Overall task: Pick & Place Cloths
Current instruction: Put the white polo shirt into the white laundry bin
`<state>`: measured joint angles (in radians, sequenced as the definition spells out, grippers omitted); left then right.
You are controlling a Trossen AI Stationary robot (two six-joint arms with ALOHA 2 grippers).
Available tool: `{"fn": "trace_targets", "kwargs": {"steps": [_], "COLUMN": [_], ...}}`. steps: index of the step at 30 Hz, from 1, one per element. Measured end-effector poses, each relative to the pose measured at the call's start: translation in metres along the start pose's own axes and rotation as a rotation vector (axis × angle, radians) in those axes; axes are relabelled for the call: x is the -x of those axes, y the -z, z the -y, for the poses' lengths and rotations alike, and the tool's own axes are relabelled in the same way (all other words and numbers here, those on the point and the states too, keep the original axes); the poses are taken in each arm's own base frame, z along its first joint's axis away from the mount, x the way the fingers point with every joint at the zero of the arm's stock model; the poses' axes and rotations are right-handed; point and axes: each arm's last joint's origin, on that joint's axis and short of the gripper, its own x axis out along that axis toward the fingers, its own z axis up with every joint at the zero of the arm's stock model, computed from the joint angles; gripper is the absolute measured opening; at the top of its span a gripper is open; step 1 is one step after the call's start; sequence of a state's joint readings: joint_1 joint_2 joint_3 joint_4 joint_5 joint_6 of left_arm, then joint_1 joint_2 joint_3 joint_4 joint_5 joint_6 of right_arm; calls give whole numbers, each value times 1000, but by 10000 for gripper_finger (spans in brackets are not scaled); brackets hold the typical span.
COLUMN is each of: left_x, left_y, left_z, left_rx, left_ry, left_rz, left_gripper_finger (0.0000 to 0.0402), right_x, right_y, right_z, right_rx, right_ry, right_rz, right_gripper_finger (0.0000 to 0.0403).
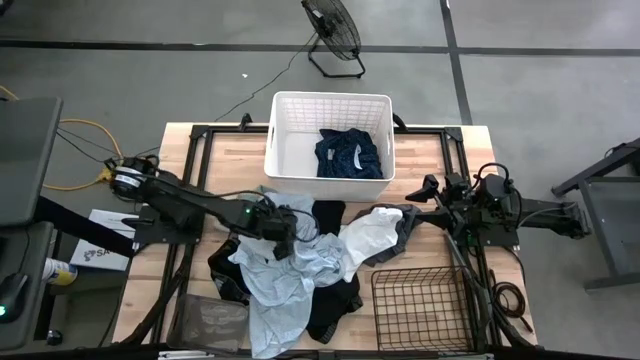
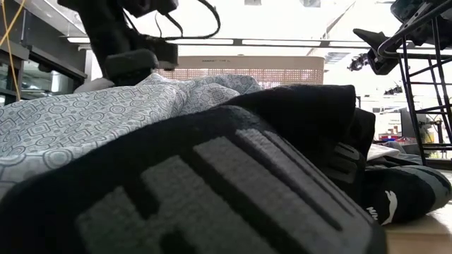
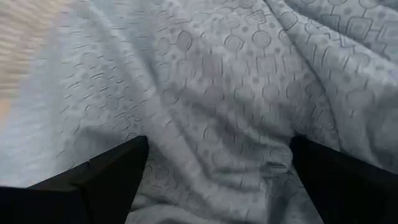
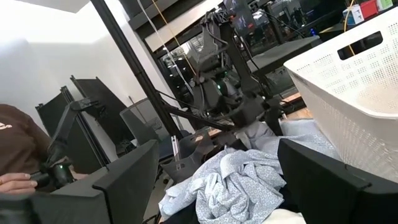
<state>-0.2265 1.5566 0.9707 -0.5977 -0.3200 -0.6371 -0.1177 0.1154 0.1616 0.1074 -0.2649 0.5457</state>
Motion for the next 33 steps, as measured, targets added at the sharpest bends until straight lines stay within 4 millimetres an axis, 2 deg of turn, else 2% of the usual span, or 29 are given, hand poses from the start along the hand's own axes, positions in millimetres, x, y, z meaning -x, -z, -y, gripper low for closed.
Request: {"fn": "trace_targets", "kwargs": {"steps": [6,9,15,26,30,33], "left_x": [-13,-16,-16,-14,-4,16], "left_y": [4,4,5,6,4,-2], "left_z": [6,7,8,9,8,4], "left_rx": [43,69,101,67,67,79], "left_ry": [58,68,100,137,177,228], "left_rz": [-79,-95,-127,-151,-126,-90], "left_gripper_finger": [387,364,268,24,21,15], "right_x": [0,0,0,0,0,0], "right_y": [0,0,0,0,0,0], "right_z": [0,0,0,0,0,0], "right_rx": [0,1,0,0,0,0], "right_ry": [0,0,0,0,0,0], "right_rz": [1,0,0,0,0,0], "right_gripper_finger": [320,320,320,320,320,320]}}
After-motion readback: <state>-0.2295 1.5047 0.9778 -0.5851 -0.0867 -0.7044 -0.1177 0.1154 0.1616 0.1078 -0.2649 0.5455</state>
